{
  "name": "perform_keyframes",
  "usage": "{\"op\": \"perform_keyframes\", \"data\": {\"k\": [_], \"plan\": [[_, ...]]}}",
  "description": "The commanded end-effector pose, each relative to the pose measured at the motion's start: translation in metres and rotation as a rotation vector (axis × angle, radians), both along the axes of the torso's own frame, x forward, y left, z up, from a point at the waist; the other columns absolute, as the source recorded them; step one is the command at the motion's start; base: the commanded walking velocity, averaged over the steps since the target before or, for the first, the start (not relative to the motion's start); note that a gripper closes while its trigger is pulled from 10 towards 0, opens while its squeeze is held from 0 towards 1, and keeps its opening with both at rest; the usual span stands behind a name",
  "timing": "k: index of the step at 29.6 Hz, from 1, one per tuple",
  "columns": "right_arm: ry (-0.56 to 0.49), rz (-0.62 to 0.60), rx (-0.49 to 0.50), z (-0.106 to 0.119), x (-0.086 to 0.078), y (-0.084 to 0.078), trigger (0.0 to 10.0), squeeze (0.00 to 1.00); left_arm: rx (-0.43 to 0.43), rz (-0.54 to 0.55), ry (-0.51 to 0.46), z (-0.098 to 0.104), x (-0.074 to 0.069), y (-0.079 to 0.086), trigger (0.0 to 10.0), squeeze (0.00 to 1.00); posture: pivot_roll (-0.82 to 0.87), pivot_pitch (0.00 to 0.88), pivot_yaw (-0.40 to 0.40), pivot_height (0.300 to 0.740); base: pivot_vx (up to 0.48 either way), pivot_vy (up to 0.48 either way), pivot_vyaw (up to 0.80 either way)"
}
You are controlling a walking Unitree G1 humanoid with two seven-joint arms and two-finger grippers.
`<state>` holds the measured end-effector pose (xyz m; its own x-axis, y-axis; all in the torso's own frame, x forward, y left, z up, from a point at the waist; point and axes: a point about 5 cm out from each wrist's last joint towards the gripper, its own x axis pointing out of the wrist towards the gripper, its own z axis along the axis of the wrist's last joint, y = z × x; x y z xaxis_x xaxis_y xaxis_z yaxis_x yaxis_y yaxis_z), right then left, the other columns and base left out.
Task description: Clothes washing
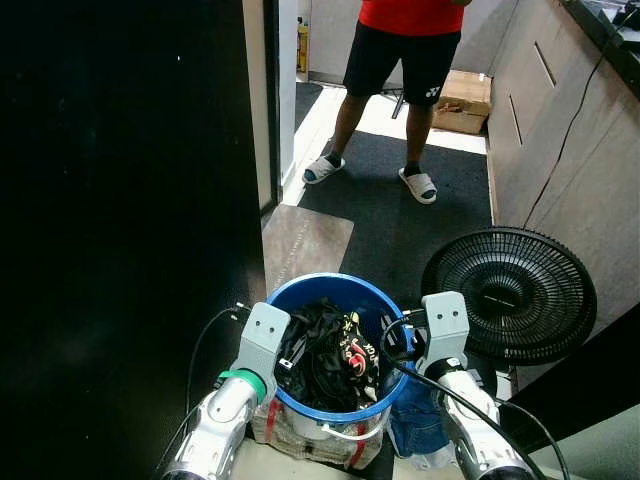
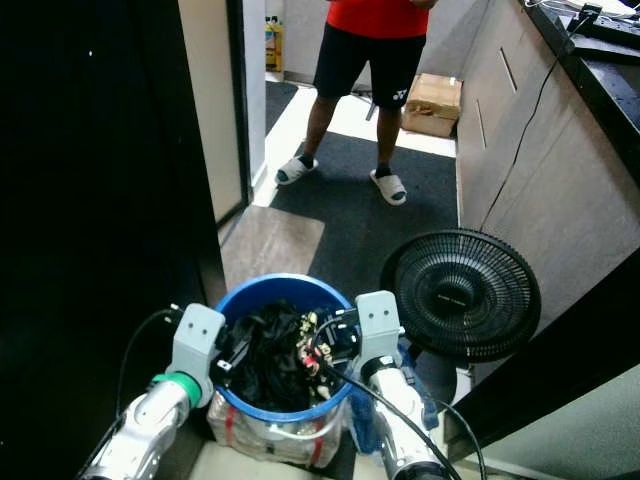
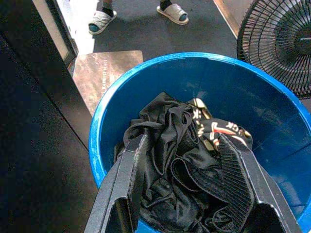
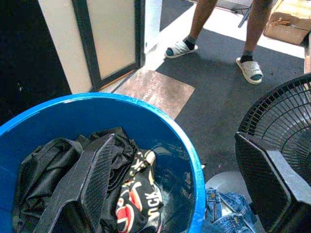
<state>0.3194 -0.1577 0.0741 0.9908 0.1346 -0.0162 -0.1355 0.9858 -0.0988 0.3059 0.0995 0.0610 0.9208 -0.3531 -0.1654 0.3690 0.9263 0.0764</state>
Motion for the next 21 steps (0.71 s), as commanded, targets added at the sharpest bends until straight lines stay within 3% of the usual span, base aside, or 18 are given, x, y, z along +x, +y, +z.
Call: {"op": "perform_keyframes", "data": {"k": [1, 21], "plan": [[0.018, -0.006, -0.005, -0.0054, -0.0027, -0.0007, 10.0, 0.00, 0.004, 0.008, 0.025, -0.0051, -0.0029, 0.0021, 10.0, 0.00, 0.00, 0.103, 0.024, 0.715, 0.000, 0.000, 0.00], [0.020, -0.013, 0.001, -0.0057, -0.0023, -0.0004, 10.0, 0.00, 0.012, 0.004, 0.026, -0.0050, -0.0022, 0.0032, 10.0, 0.00, 0.00, 0.104, 0.030, 0.660, 0.000, 0.000, 0.00]]}}
